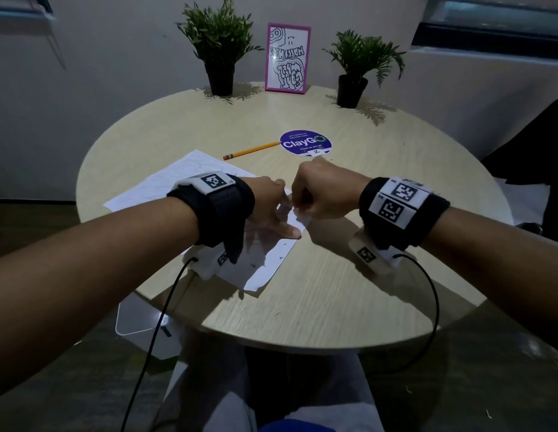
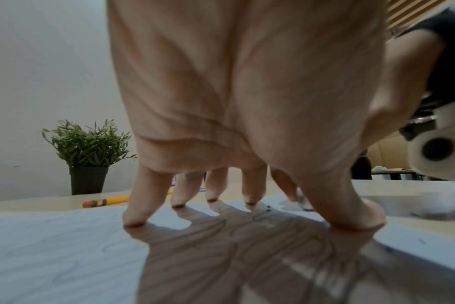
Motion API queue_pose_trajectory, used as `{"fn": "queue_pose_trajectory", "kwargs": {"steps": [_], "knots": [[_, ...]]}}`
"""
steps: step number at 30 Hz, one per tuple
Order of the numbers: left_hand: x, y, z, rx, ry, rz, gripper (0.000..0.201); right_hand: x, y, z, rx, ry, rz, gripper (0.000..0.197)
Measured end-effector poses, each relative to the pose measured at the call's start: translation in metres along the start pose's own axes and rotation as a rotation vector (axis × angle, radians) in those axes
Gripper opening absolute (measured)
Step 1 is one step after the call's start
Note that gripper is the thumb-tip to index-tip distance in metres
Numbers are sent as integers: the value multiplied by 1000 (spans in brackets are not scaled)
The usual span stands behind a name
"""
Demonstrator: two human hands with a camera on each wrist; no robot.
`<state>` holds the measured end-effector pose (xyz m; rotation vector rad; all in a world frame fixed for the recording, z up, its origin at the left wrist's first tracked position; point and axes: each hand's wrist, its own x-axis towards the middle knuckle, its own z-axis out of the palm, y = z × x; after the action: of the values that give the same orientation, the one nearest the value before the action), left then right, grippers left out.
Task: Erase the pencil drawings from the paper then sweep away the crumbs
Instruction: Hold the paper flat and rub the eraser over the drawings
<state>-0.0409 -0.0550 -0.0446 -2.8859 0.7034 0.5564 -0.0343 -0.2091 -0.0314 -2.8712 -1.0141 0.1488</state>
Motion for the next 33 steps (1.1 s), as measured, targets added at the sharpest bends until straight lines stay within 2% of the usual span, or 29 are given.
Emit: {"fn": "queue_pose_trajectory", "kwargs": {"steps": [3, 6, 8, 12, 17, 19, 22, 27, 31, 33], "knots": [[-3, 0, 0, -22, 13, -10, 74, -1, -3, -3, 35, -41, -34, 8], [-2, 3, -1, 47, -11, -4, 84, 6, 15, -7, 36, 1, 72, 9], [-3, 4, -3, 40, -18, -11, 81, 8, 14, -4, 4, 23, 91, 8], [-5, 3, -4, -16, 10, -12, 68, 2, -8, 3, 27, -15, -11, 9], [-4, 5, -3, 14, -1, -37, 84, 9, 16, -3, 54, 37, 120, 9], [-5, 4, -3, 4, 1, -43, 81, 8, 10, 1, 39, 42, 95, 9], [-7, 3, -3, -33, 16, -33, 70, 2, -4, 1, 49, -25, 28, 11], [-6, 6, -2, 30, -30, -53, 85, 9, 13, -4, 16, 20, 123, 13], [-6, 4, -3, 0, -38, -69, 76, 2, -7, 3, -7, -9, 13, 7], [-6, 3, -3, 6, -53, -78, 81, -1, -6, 0, 39, -41, 4, 6]]}}
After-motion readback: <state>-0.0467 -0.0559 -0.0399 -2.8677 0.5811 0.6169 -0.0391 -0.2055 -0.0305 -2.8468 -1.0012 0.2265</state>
